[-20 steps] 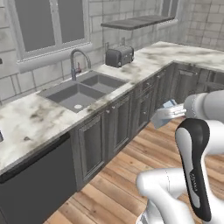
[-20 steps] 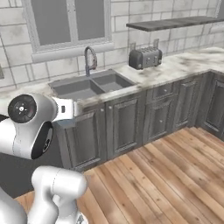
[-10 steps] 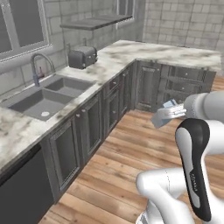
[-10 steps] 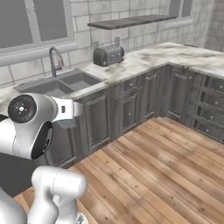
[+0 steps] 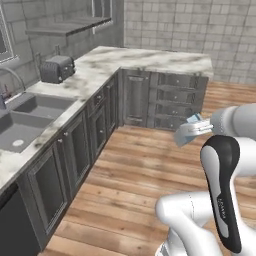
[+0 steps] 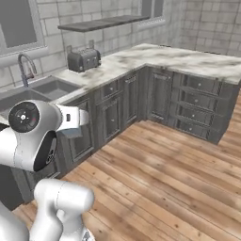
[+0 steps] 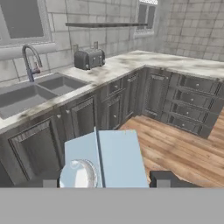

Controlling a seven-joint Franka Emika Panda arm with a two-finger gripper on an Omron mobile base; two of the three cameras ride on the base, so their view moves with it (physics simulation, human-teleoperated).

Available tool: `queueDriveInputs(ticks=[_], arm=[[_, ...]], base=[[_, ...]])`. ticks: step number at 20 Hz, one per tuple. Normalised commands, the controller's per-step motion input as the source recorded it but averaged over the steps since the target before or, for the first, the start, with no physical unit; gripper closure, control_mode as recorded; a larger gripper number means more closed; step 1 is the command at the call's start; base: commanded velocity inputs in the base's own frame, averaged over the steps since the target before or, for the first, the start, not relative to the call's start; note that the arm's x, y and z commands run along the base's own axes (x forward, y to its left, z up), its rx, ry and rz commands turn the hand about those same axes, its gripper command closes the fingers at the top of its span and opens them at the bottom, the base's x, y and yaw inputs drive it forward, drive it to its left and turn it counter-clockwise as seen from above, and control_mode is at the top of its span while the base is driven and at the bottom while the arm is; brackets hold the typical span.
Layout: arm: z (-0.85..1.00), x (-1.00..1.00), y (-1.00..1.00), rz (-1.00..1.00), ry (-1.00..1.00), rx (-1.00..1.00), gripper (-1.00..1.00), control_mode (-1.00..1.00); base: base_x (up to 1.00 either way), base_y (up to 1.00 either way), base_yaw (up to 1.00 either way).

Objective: Move the drinks to the dining counter.

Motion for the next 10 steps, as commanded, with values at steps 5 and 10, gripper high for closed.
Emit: queueDriveInputs(ticks=[5,10], arm=[[0.00,0.00,0.00,0.00,0.00,0.00,1.00,1.00],[0.00,0.00,0.00,0.00,0.00,0.00,1.00,1.00]], base=[[-0.03,-0.33,-0.35],[-0.01,-0.31,-0.36]])
